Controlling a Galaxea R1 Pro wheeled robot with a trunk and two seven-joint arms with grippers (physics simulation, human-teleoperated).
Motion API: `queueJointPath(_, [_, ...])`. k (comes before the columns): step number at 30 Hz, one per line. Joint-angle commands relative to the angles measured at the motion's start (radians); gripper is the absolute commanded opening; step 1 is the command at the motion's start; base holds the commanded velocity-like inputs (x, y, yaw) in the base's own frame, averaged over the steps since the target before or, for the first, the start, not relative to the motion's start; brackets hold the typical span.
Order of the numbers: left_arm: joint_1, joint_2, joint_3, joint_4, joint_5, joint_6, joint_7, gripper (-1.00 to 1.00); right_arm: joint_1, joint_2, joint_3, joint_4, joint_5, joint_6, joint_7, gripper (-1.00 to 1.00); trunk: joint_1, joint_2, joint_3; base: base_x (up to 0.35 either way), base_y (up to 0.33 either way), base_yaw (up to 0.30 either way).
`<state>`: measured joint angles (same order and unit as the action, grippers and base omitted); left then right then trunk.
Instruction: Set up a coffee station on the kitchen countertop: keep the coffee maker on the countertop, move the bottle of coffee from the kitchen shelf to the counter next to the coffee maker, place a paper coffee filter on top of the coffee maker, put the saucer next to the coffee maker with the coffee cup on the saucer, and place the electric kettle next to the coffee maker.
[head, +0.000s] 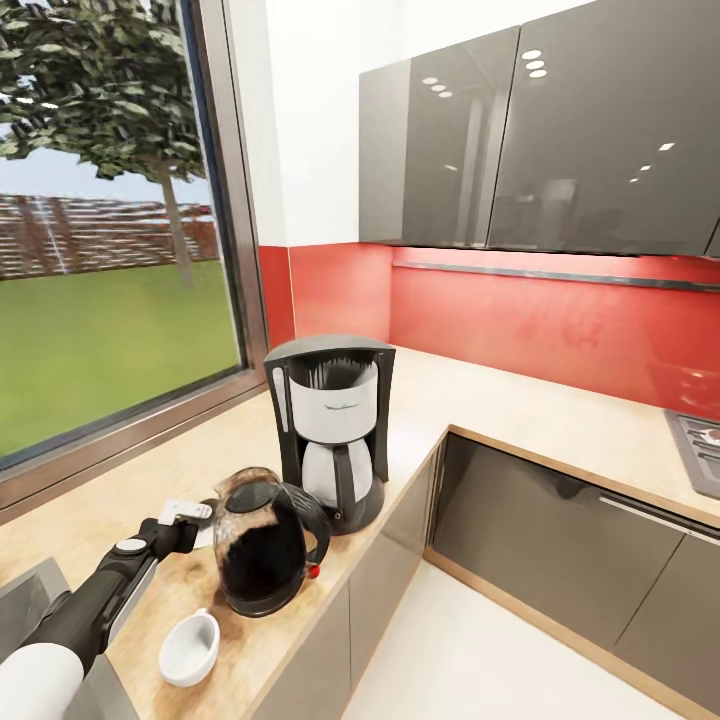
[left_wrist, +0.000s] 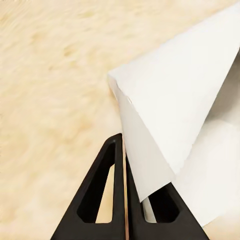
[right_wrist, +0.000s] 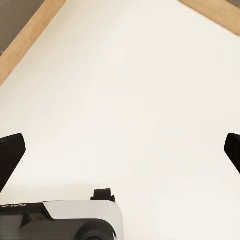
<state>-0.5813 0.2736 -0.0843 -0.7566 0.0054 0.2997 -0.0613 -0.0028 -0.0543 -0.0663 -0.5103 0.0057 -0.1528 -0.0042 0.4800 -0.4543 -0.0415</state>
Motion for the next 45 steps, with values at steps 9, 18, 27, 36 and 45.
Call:
queueJointPath(9, [-0.003, 0.004, 0.007, -0.015, -0.002, 0.012, -0.001, -1.00, 0.000, 0.000, -0.001, 0.001, 0.002, -0.002, 0.000, 1.00, 0.001, -0.002, -0.002, 0.000, 0.000, 0.000])
queueJointPath(18, [-0.096, 0.071, 0.100, -0.109, -0.002, 0.122, 0.001, -1.00, 0.000, 0.000, -0.001, 0.001, 0.002, -0.002, 0.000, 1.00, 0.001, -0.002, -0.002, 0.000, 0.000, 0.000])
queueJointPath(27, [-0.189, 0.076, 0.110, -0.454, 0.006, 0.509, -0.007, -1.00, 0.000, 0.000, -0.003, 0.001, 0.002, -0.002, 0.000, 1.00, 0.001, -0.002, -0.002, 0.000, 0.000, 0.000])
queueJointPath(36, [-0.431, 0.070, 0.105, -0.457, 0.012, 0.735, -0.044, -1.00, 0.000, 0.000, -0.002, 0.000, 0.001, -0.002, 0.000, 1.00, 0.001, -0.002, -0.002, 0.000, 0.000, 0.000])
queueJointPath(45, [-0.927, 0.053, 0.108, 0.312, 0.012, 0.739, -0.045, -1.00, 0.000, 0.000, -0.003, -0.001, 0.002, -0.002, 0.000, 1.00, 0.001, -0.002, -0.002, 0.000, 0.000, 0.000])
